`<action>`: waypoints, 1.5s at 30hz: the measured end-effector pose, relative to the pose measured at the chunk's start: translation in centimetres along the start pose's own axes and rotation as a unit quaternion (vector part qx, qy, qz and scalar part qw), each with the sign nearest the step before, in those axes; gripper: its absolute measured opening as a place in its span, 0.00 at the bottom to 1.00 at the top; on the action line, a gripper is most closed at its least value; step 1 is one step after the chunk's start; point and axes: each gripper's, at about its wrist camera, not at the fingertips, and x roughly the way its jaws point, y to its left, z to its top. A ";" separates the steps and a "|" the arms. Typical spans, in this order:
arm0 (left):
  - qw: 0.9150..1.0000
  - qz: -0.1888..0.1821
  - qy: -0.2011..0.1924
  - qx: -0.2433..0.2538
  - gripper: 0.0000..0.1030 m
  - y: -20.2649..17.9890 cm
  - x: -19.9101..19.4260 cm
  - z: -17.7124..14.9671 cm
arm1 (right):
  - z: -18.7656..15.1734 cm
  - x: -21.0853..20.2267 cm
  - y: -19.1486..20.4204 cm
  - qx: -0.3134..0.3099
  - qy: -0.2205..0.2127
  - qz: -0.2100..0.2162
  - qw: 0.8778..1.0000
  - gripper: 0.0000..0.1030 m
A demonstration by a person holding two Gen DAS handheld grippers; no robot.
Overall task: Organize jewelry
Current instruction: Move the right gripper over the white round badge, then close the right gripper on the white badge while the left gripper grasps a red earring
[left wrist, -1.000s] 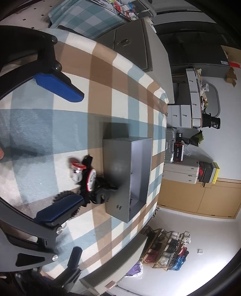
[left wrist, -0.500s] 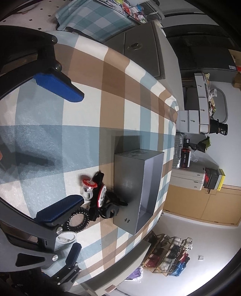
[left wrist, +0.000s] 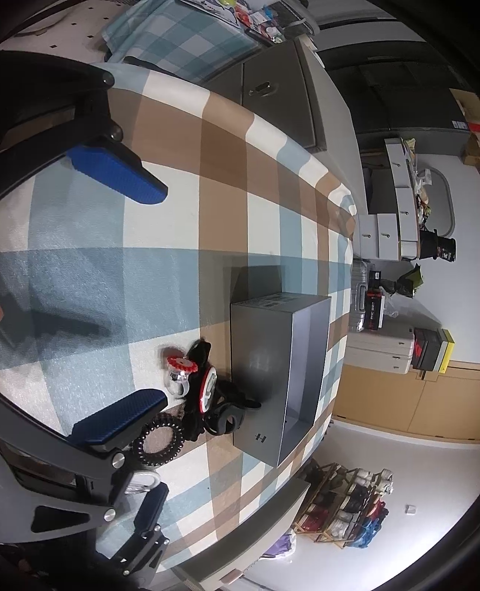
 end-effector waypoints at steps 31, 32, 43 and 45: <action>0.993 -0.069 0.049 0.086 0.73 -4.1 3.9 1.8 | -0.5 -2.6 -5.9 0.119 -0.039 0.005 0.992 0.41; 0.993 -0.071 0.050 0.085 0.71 -4.1 3.9 1.8 | -0.4 -2.7 -6.0 0.120 -0.041 0.003 0.992 0.41; 0.991 -0.077 0.061 0.090 0.37 -4.6 4.3 1.8 | -0.5 -2.8 -5.8 0.111 -0.041 0.000 0.993 0.41; 0.990 -0.084 0.064 0.090 0.28 -4.7 4.3 1.7 | -0.5 -2.8 -5.8 0.111 -0.041 0.000 0.993 0.41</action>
